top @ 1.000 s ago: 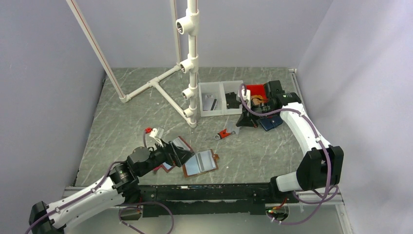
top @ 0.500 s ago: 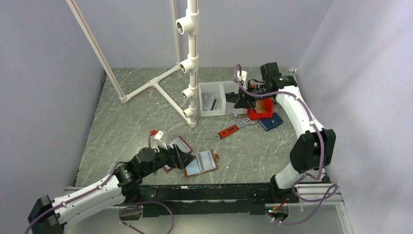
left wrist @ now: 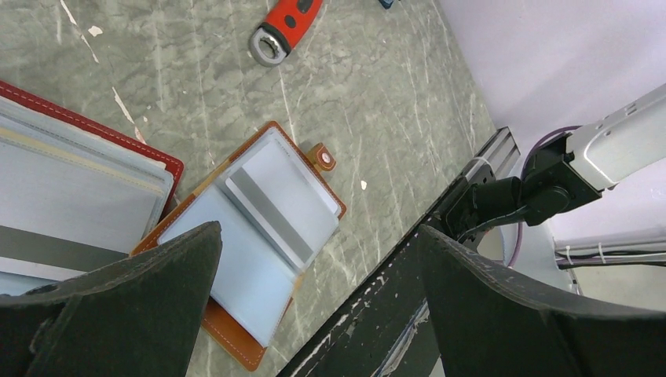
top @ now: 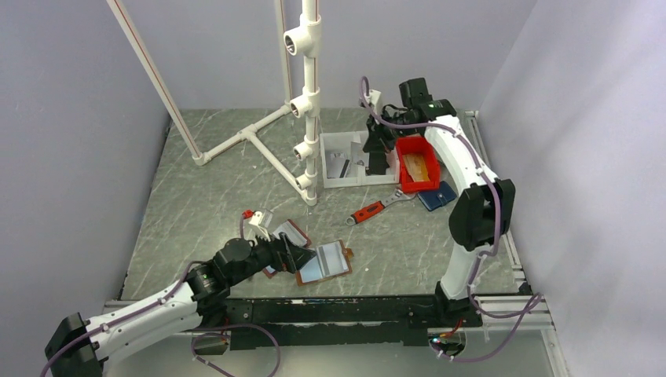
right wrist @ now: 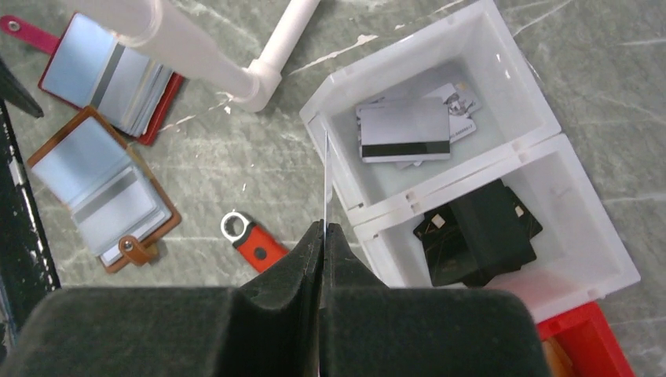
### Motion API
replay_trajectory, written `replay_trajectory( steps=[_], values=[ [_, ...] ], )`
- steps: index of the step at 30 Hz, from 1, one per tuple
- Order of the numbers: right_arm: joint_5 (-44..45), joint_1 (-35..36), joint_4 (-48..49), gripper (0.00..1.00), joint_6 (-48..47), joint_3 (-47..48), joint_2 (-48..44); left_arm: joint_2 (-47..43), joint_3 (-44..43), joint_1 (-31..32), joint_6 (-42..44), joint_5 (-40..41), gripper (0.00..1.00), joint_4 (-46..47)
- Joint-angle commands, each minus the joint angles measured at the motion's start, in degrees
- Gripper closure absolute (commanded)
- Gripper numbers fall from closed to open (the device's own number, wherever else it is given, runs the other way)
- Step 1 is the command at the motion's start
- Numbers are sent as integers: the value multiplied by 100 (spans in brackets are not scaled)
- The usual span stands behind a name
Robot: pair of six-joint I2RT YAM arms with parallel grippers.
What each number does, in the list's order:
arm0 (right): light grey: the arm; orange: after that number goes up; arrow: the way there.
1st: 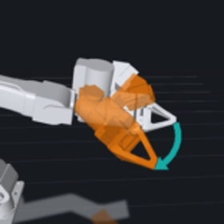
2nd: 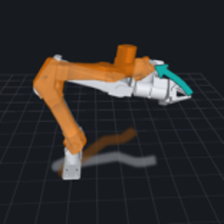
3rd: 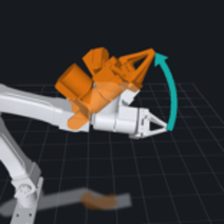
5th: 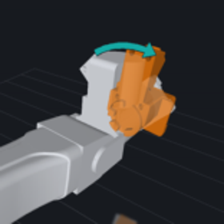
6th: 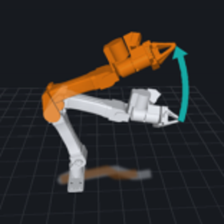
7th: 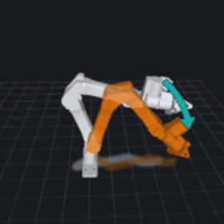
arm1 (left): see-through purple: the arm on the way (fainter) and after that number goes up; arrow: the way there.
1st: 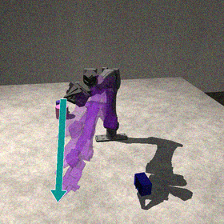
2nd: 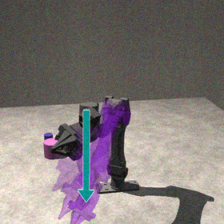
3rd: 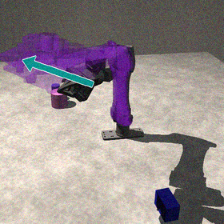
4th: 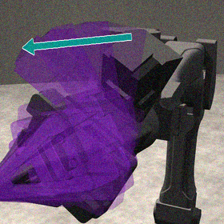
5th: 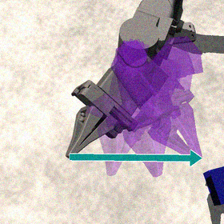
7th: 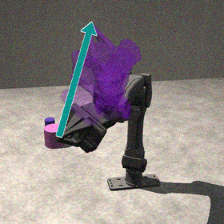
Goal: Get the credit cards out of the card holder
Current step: Place the credit card in the storage box.
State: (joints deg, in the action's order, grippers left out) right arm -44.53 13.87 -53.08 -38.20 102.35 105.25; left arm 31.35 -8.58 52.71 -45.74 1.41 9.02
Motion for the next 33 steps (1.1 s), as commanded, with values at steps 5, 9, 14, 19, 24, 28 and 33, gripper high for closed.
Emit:
replay_trajectory(
  steps=[5,9,14,19,24,28,33],
  values=[
    [537,435,157,100,556,1032,773,-53,33,-5,3,76,0,194],
    [608,560,105,100,645,1447,1262,-176,48,-5,3,126,1,90],
    [681,645,71,100,750,1958,1777,-291,58,-3,1,147,1,-8],
    [1008,762,118,100,724,2045,2022,-373,63,0,-4,171,1,-104],
    [1144,842,142,100,656,2045,2183,-348,109,-3,-17,172,1,-5],
    [1169,911,144,100,636,2027,2307,-234,112,-5,-20,142,1,84],
    [1334,992,179,100,672,2048,2457,-142,111,2,-15,97,1,179]
  ],
)
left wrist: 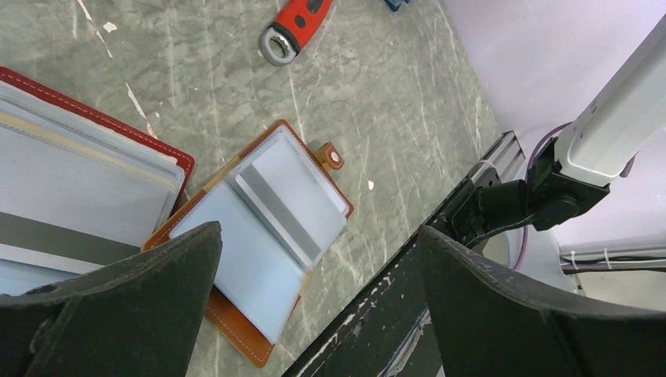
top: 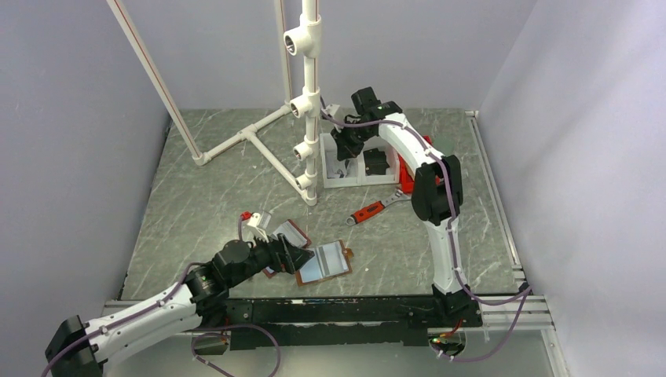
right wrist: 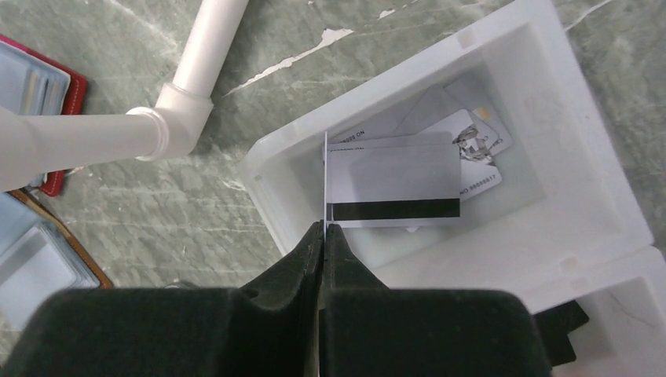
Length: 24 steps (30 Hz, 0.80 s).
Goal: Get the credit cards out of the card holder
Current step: Place the credit card in the storage box.
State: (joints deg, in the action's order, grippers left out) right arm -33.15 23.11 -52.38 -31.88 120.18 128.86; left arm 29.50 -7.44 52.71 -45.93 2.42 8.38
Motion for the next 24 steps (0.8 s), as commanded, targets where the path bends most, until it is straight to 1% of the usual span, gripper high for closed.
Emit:
replay_trajectory(
  steps=[1,4,10,13,18,21,24],
  values=[
    [248,78,121,100,62,261,127,54,-3,-2,5,-4,1,243],
    [383,95,185,100,147,276,197,35,-3,-2,14,20,1,216],
    [1015,138,381,99,318,302,347,-24,-7,2,22,53,0,166],
    [1202,162,442,97,349,306,384,-22,-27,0,18,58,1,139],
    [1495,201,540,88,432,306,386,-4,-38,-3,7,44,1,154],
    [1702,227,615,80,483,294,378,2,-51,1,-2,31,1,161],
    [1896,246,677,75,537,280,353,2,-51,-1,-18,14,1,164]
  ],
)
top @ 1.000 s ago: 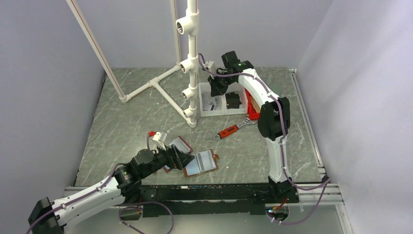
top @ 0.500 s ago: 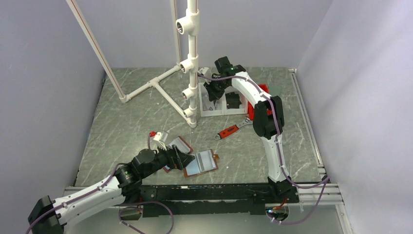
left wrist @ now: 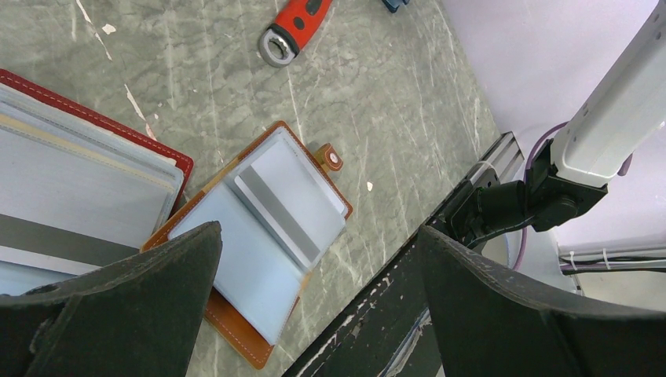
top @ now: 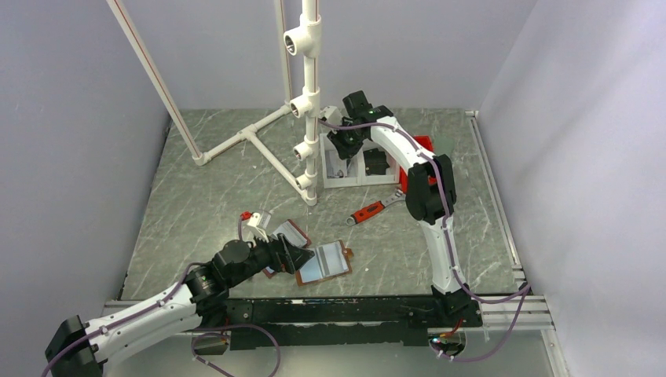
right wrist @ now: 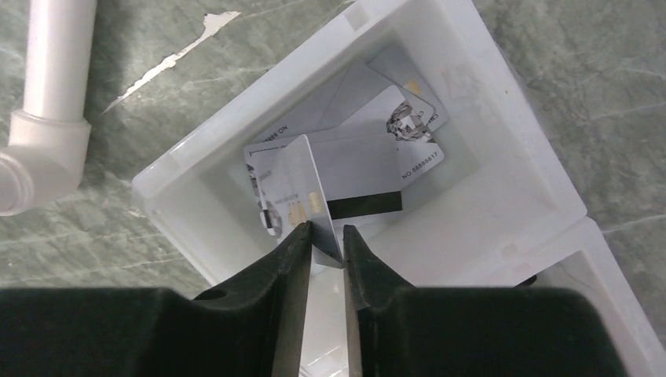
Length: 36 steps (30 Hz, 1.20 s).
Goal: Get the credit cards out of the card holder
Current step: Place the credit card in the storage box, then remove the credit card from the card holder.
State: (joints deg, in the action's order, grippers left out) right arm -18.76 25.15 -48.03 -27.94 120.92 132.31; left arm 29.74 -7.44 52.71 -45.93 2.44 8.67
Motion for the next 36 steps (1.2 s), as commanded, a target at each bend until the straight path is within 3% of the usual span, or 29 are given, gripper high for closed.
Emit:
replay_trajectory(
  steps=[1,16,36],
  values=[
    [535,45,254,74,161,209,-2,-32,-55,2,-23,5,1,123],
    [923,124,580,68,654,-402,-581,-354,-20,2,-203,-11,1,-73],
    [503,254,1874,51,692,-3309,-2814,-375,-86,-2,-677,125,1,-285]
  ],
)
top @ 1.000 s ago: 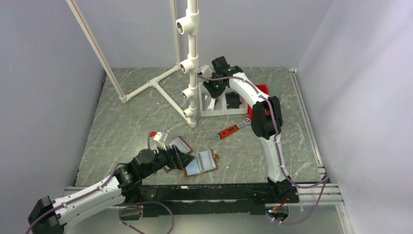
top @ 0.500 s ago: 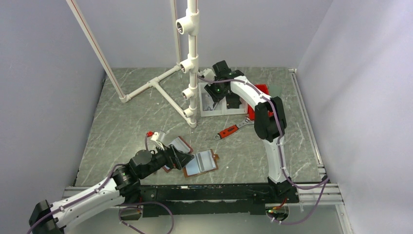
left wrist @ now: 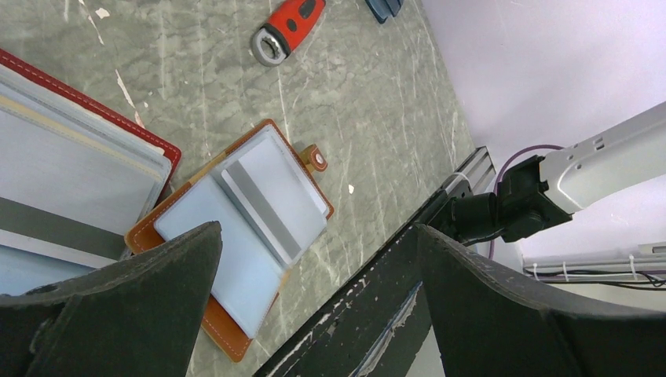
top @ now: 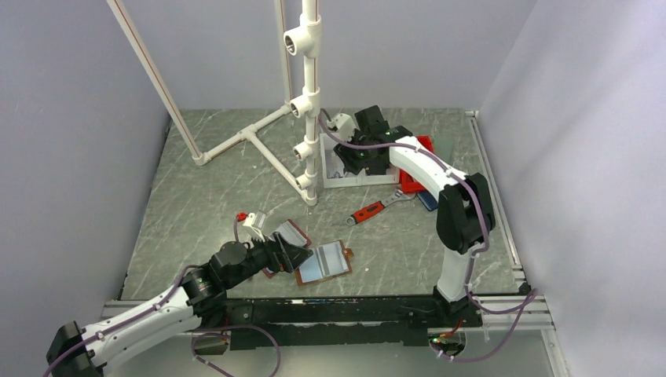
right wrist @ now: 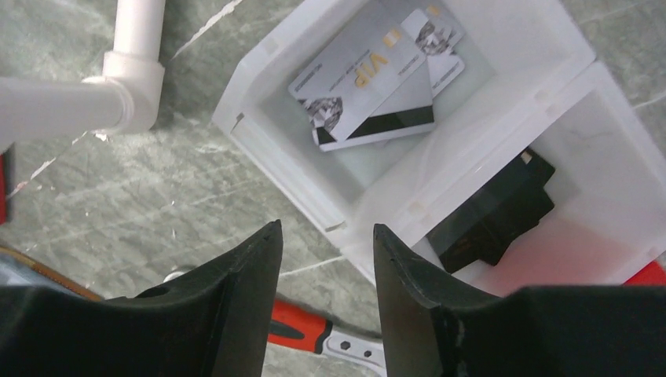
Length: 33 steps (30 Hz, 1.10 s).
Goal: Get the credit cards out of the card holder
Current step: Remove the credit card from the card holder.
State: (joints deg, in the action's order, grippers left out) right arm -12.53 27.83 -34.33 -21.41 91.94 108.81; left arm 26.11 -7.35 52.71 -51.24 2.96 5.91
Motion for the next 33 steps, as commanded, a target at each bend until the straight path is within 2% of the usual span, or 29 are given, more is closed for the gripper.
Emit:
replay_trajectory(
  steps=[1,7,13,20,29,33],
  values=[
    [-144,-25,573,50,32,-542,-557,-24,-105,-5,-161,89,1,-67],
    [-467,-146,862,45,74,-1145,-1082,-181,-199,1,-206,163,0,-331],
    [-1224,-474,1106,42,53,-1802,-1667,-354,-226,-2,-356,284,1,-578],
    [-2573,-966,1371,38,-34,-2492,-2482,-409,-334,-5,-323,296,1,-784],
    [-3999,-1534,2085,23,-450,-3718,-3526,-252,-604,-4,-110,294,0,-1117],
    [-4526,-1568,2116,22,-807,-4040,-3598,-52,-941,2,100,387,1,-1441]
  ],
)
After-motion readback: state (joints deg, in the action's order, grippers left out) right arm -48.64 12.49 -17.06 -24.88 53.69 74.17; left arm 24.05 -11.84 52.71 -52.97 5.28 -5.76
